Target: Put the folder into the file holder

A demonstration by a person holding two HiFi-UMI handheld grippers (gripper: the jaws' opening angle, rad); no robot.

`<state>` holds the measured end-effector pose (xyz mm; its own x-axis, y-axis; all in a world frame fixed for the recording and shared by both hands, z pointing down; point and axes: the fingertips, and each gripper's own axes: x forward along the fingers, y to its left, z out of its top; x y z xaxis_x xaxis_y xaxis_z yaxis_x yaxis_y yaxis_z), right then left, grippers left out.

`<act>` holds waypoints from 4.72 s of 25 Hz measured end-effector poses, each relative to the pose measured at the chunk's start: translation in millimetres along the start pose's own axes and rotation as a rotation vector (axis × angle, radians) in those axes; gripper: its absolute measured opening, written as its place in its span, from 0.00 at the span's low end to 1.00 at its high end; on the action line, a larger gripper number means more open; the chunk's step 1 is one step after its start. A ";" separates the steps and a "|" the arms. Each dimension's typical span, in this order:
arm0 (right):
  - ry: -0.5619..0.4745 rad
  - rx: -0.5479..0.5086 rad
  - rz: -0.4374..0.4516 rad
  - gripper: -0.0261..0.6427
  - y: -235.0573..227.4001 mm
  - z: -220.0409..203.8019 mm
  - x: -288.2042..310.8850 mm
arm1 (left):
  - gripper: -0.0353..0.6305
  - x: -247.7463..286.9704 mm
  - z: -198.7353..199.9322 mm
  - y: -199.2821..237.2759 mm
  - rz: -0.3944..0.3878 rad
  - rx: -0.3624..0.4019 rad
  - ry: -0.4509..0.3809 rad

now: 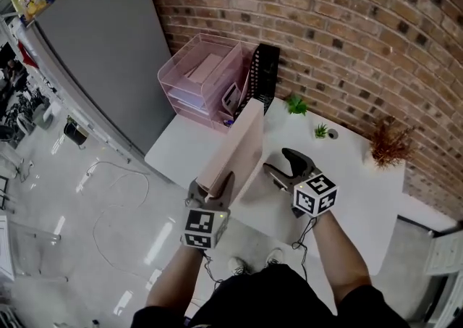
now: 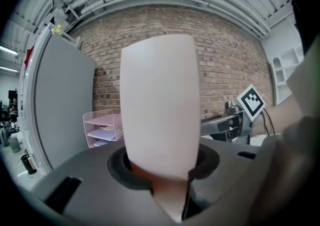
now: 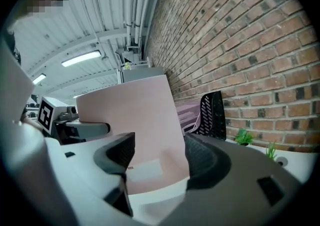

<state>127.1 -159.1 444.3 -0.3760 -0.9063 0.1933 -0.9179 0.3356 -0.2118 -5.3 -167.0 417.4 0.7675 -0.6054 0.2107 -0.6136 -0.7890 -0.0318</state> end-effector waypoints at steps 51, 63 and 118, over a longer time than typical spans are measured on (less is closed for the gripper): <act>-0.130 -0.025 -0.248 0.38 -128.3 88.1 9.9 | 0.25 176.9 153.7 98.1 0.039 -0.024 -0.245; -0.115 0.006 -0.334 0.37 -144.4 82.0 46.5 | 0.25 233.2 145.0 128.9 -0.021 -0.079 -0.264; -0.056 0.079 -0.411 0.36 -171.8 53.6 63.9 | 0.28 322.3 50.1 112.1 -0.041 -0.109 -0.158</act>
<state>267.6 -288.4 441.7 0.0290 -0.9739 0.2252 -0.9766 -0.0756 -0.2014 182.6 -455.8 432.8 0.8066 -0.5887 0.0535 -0.5911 -0.8025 0.0815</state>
